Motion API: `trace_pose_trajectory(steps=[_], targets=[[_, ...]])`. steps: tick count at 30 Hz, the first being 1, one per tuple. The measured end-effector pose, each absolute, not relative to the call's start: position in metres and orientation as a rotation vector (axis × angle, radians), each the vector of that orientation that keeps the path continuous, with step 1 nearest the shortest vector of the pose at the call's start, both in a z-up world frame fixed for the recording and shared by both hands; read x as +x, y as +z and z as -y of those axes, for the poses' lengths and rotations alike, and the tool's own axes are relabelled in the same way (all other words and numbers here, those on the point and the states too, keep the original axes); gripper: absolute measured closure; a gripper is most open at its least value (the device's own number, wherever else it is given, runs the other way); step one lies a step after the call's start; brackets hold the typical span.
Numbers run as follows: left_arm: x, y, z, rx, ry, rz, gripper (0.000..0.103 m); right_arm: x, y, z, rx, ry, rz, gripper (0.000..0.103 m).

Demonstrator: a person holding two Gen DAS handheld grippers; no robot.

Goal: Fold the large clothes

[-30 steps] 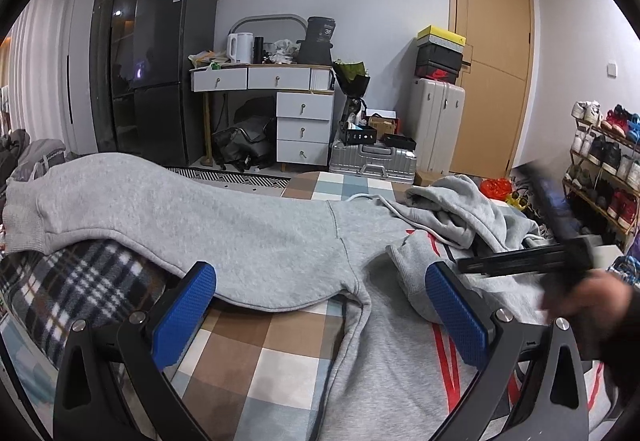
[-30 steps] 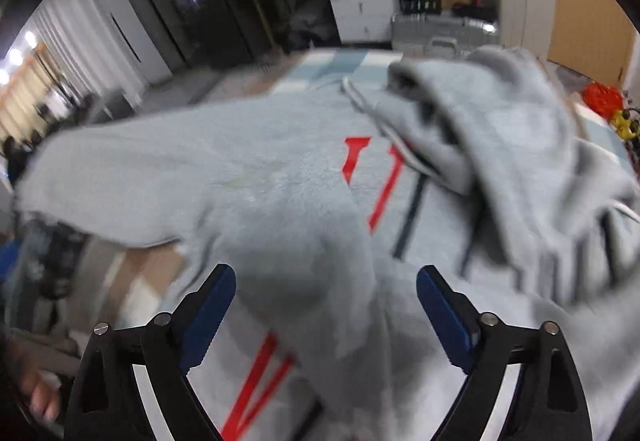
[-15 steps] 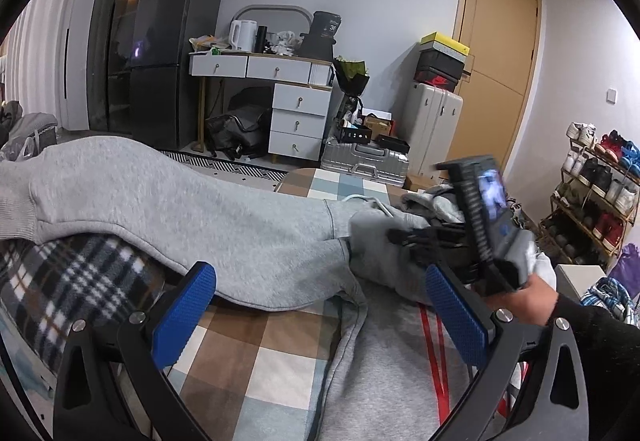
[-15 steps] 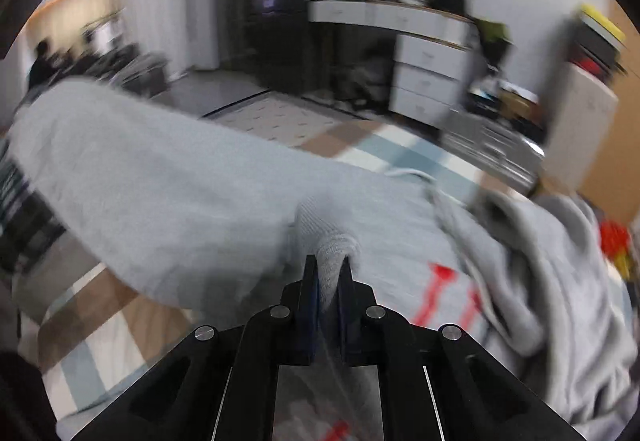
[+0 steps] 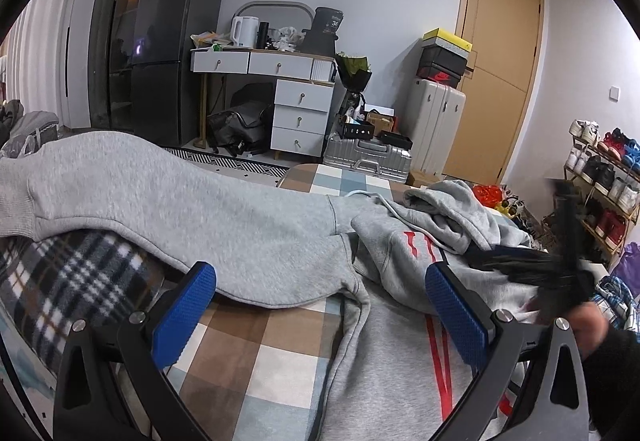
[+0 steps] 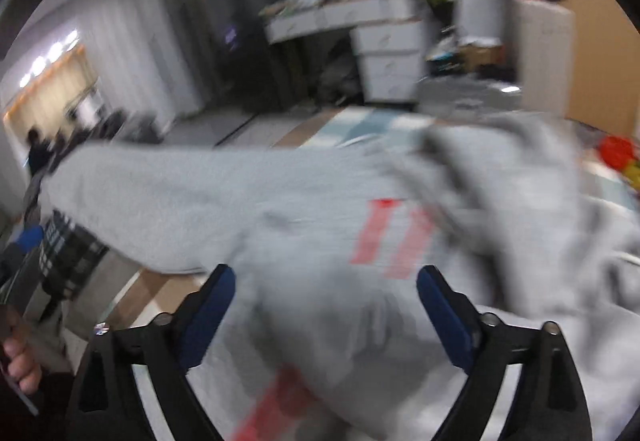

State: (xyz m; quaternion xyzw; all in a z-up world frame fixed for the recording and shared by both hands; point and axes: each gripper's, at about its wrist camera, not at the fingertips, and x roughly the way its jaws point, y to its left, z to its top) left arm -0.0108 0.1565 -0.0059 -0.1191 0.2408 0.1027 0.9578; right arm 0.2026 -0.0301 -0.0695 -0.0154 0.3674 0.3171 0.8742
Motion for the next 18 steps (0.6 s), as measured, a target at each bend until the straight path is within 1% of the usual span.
trace_pose_trajectory(steps=[2, 6, 10, 12, 13, 14, 16, 18], targets=[[-0.01, -0.005, -0.155, -0.236, 0.205, -0.488, 0.001, 0.204, -0.063, 0.067, -0.029, 0.57, -0.744, 0.003], [-0.009, -0.007, -0.146, -0.193, 0.22, -0.48, 0.001, 0.218, -0.078, 0.124, -0.141, 0.285, -0.854, 0.003], [-0.005, -0.011, -0.142, -0.155, 0.252, -0.484, 0.001, 0.215, -0.112, 0.135, -0.337, 0.092, -0.944, 0.004], [-0.001, -0.014, -0.141, -0.138, 0.271, -0.492, 0.001, 0.219, -0.138, 0.134, -0.375, 0.052, -1.049, 0.007], [0.0, -0.015, -0.141, -0.132, 0.279, -0.495, 0.001, 0.217, -0.142, 0.137, -0.357, 0.05, -1.064, 0.006], [0.001, -0.016, -0.142, -0.125, 0.291, -0.498, 0.001, 0.213, -0.137, 0.143, -0.296, 0.047, -1.04, 0.006], [0.002, -0.019, -0.143, -0.117, 0.306, -0.506, 0.001, 0.21, -0.13, 0.149, -0.221, 0.07, -1.067, 0.01], [0.003, -0.022, -0.146, -0.114, 0.322, -0.519, 0.001, 0.191, -0.109, 0.154, -0.155, 0.093, -1.012, 0.01]])
